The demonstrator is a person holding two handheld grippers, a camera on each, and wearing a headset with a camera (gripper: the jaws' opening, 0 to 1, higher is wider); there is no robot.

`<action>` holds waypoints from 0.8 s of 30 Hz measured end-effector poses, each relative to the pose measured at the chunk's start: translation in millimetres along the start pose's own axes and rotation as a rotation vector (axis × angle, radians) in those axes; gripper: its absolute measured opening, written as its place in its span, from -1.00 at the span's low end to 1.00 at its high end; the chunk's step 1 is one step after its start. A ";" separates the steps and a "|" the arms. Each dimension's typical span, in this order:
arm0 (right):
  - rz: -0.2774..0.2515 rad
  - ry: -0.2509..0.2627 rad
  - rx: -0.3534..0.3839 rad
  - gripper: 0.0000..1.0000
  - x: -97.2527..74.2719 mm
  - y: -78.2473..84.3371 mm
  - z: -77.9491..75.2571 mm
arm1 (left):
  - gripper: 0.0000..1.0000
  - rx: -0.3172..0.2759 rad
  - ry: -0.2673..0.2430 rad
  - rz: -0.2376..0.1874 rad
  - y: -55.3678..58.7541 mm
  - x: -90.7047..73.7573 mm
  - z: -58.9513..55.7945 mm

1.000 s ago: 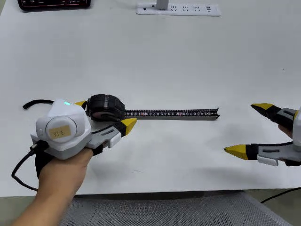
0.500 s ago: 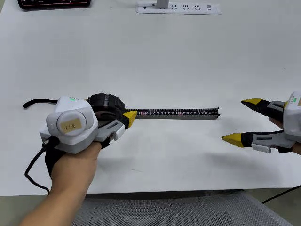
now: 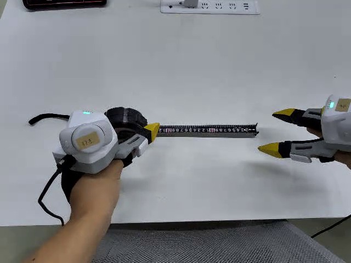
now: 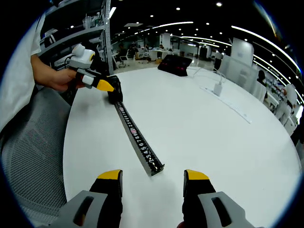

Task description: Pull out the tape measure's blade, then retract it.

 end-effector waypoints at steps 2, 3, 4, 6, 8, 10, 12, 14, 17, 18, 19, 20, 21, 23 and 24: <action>0.002 -0.007 -0.006 -0.08 2.4 0.2 -2.3 | 0.39 -0.010 -0.006 -0.004 0.2 0.5 0.9; 0.005 -0.011 -0.012 -0.10 3.4 0.1 -3.1 | 0.39 -0.013 -0.008 -0.004 0.3 0.9 1.2; 0.005 -0.013 -0.017 -0.12 4.1 0.0 -4.2 | 0.37 -0.014 -0.012 -0.003 0.4 1.2 1.5; 0.006 -0.020 -0.025 -0.17 5.4 -1.0 -6.1 | 0.36 -0.024 -0.017 -0.005 0.6 2.0 2.0; 0.011 -0.026 -0.040 -0.21 7.0 -1.8 -7.4 | 0.34 -0.032 -0.023 -0.005 1.1 3.3 3.2; 0.013 -0.034 -0.051 -0.25 8.5 -2.2 -8.6 | 0.32 -0.036 -0.030 -0.005 1.3 3.4 3.6; 0.020 -0.041 -0.058 -0.29 10.1 -1.9 -9.6 | 0.29 -0.040 -0.035 -0.008 1.6 3.5 4.1; 0.020 -0.047 -0.063 -0.33 10.4 -2.2 -9.8 | 0.29 -0.049 -0.037 -0.006 2.0 3.8 4.3; 0.025 -0.056 -0.070 -0.37 13.0 -1.0 -11.2 | 0.29 -0.050 -0.043 -0.004 3.5 5.2 4.6; 0.026 -0.058 -0.073 -0.38 13.1 -1.0 -11.2 | 0.29 -0.050 -0.043 -0.003 3.7 5.4 4.6; 0.028 -0.061 -0.078 -0.40 13.5 -0.9 -11.3 | 0.29 -0.052 -0.044 -0.003 3.6 5.3 4.4; 0.031 -0.064 -0.081 -0.41 14.1 -0.6 -11.4 | 0.28 -0.054 -0.047 -0.001 3.8 5.4 4.6; 0.032 -0.066 -0.082 -0.42 14.6 -0.5 -11.4 | 0.28 -0.059 -0.048 -0.001 4.8 5.9 5.1; 0.036 -0.072 -0.087 -0.44 16.5 1.0 -12.0 | 0.26 -0.065 -0.053 -0.001 6.0 6.6 5.6; 0.039 -0.073 -0.089 -0.44 16.8 1.3 -12.2 | 0.26 -0.065 -0.053 0.000 6.3 6.8 5.6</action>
Point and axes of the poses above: the centre of the closed fingertips' face, and the gripper's own axes: x roughly forward along the fingers, z roughly to its left, y roughly out of its underside, the point moved 10 cm from there along -x, roughly backward along the fingers, and after that the axes turned 4 degrees about y, right-handed, at the moved point
